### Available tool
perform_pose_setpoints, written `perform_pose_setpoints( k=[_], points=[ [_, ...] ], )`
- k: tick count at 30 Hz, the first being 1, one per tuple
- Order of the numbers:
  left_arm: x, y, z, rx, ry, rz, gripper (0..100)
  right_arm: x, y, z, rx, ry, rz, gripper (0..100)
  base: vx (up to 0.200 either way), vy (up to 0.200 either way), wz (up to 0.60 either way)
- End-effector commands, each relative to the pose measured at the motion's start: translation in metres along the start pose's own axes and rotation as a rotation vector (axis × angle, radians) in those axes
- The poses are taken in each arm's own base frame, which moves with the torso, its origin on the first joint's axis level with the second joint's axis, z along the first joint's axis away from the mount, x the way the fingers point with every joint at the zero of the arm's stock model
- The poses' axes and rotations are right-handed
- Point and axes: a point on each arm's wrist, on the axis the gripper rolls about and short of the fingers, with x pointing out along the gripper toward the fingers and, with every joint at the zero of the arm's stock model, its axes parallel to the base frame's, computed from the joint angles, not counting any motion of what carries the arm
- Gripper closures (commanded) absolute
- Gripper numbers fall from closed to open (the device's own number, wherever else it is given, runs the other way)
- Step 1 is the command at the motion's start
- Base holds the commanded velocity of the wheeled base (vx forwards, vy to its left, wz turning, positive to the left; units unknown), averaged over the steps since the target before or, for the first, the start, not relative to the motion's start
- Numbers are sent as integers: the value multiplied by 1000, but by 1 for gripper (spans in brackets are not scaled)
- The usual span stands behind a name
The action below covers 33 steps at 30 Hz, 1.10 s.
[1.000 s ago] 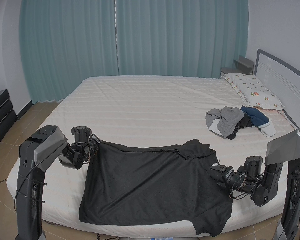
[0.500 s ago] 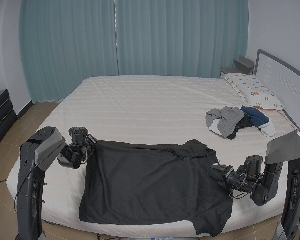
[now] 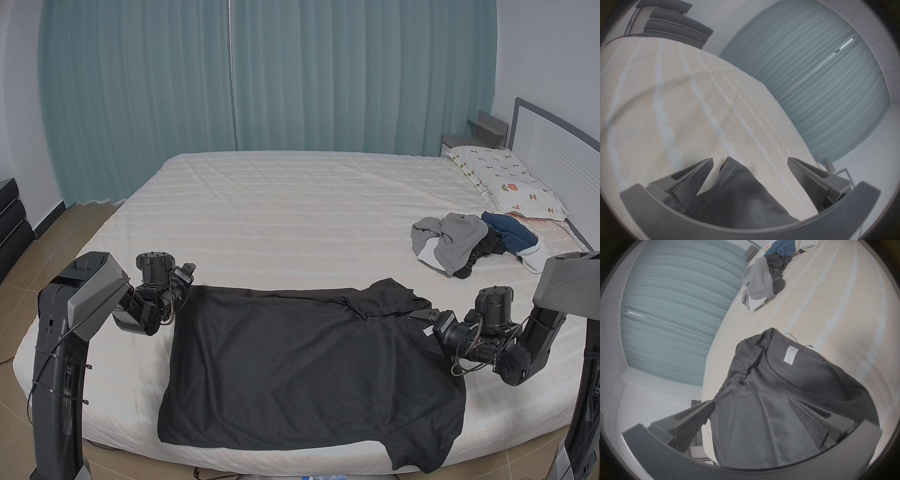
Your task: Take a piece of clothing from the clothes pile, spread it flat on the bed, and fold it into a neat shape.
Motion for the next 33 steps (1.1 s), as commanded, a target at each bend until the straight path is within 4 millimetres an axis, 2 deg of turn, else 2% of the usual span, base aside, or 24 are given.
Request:
perform_pose_setpoints(
  k=[1, 2, 5, 7, 9, 12, 13, 14, 18, 24, 28, 30, 31, 33],
  points=[
    [-14, -6, 10, -74, 51, -38, 0, 28, 38, 8, -96, -5, 7, 0, 0, 0, 0],
    [-17, -6, 11, -75, 58, -41, 0, 40, 39, 9, -132, -17, -39, 0, 0, 0, 0],
    [-19, -1, 11, -76, 63, -26, 0, 58, 43, 1, -172, 24, -107, 0, 0, 0, 0],
    [-19, -1, 11, -76, 63, -26, 0, 63, 44, 0, -179, 30, -120, 0, 0, 0, 0],
    [-19, 1, 11, -78, 63, -20, 0, 89, 44, 2, -230, 31, -146, 0, 0, 0, 0],
    [-19, 2, 11, -77, 66, -17, 0, 113, 38, 3, -252, 16, -192, 0, 0, 0, 0],
    [-19, 2, 11, -77, 66, -17, 0, 113, 38, 3, -252, 16, -192, 0, 0, 0, 0],
    [-20, 5, 12, -79, 66, -6, 0, 127, 38, 8, -251, 14, -204, 0, 0, 0, 0],
    [-28, 8, 11, -79, 74, 9, 0, 152, 37, 25, -237, 11, -245, 0, 0, 0, 0],
    [-29, 9, 10, -77, 77, 16, 0, 175, 52, 57, -228, -118, -212, 0, 0, 0, 0],
    [-29, 10, 10, -77, 77, 18, 0, 190, 66, 84, -227, -297, -100, 0, 0, 0, 0],
    [-29, 9, 10, -77, 76, 17, 0, 192, 64, 87, -230, -327, -87, 0, 0, 0, 0],
    [-29, 9, 10, -77, 74, 17, 0, 190, 69, 90, -229, -342, -54, 100, 0, 0, 0],
    [-29, 9, 10, -77, 75, 18, 0, 190, 73, 92, -235, -376, -4, 100, 0, 0, 0]
  ],
)
